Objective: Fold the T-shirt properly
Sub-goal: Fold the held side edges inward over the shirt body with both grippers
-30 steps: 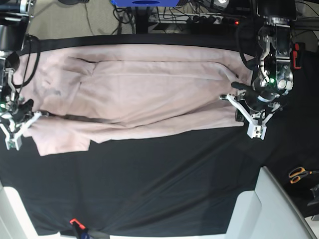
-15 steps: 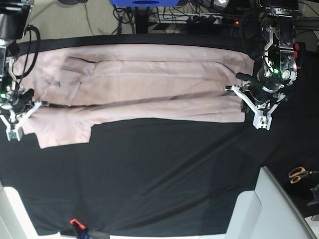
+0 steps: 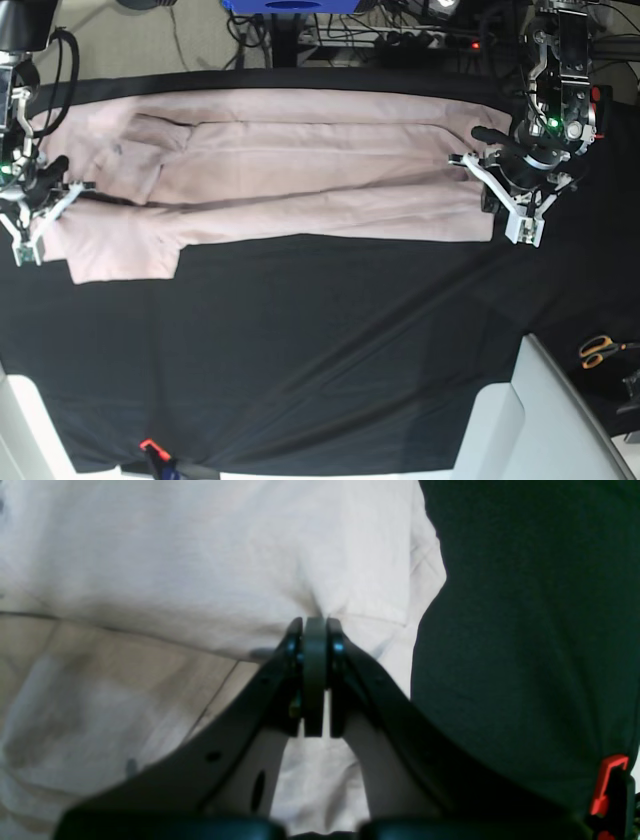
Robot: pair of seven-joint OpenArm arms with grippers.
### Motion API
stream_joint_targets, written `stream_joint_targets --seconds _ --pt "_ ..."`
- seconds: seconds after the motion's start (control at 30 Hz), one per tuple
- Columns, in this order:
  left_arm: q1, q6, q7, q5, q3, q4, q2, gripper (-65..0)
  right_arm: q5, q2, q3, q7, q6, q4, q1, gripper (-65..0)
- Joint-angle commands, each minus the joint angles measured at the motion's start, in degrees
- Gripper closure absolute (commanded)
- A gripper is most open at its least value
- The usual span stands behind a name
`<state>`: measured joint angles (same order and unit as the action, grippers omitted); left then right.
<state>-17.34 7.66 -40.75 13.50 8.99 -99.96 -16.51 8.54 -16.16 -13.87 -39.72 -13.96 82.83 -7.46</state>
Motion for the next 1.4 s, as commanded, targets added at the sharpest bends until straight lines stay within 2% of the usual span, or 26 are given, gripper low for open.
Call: stream_joint_targets --seconds 0.0,0.2,0.5,0.83,1.03,1.37 --pt "0.1 -0.2 1.1 0.0 0.5 -1.0 -0.7 0.0 -0.1 -0.9 -0.4 0.6 0.2 1.6 0.1 0.0" --pt "-1.6 -0.2 1.3 0.0 0.5 -1.0 -0.6 0.0 0.0 -0.8 -0.4 -1.5 0.2 4.6 -2.0 0.0" --pt "-2.6 -0.2 1.3 0.0 2.0 -1.0 -0.3 0.0 -0.2 2.9 -3.3 -2.1 -0.1 5.2 -4.0 0.0" --pt "-2.6 -0.2 1.3 -0.1 2.7 -0.7 -0.3 0.0 -0.1 3.0 -3.8 -1.9 -0.2 5.6 -5.9 0.0" --pt "-2.6 -0.2 1.3 -0.1 2.6 -0.7 -0.3 0.0 -0.2 4.6 -3.8 -1.7 -0.2 6.4 -6.8 0.0" --pt "-2.7 -0.2 1.4 -0.1 2.6 3.4 -0.6 0.0 -0.2 4.1 -3.8 -1.5 -0.1 6.2 -7.1 0.0"
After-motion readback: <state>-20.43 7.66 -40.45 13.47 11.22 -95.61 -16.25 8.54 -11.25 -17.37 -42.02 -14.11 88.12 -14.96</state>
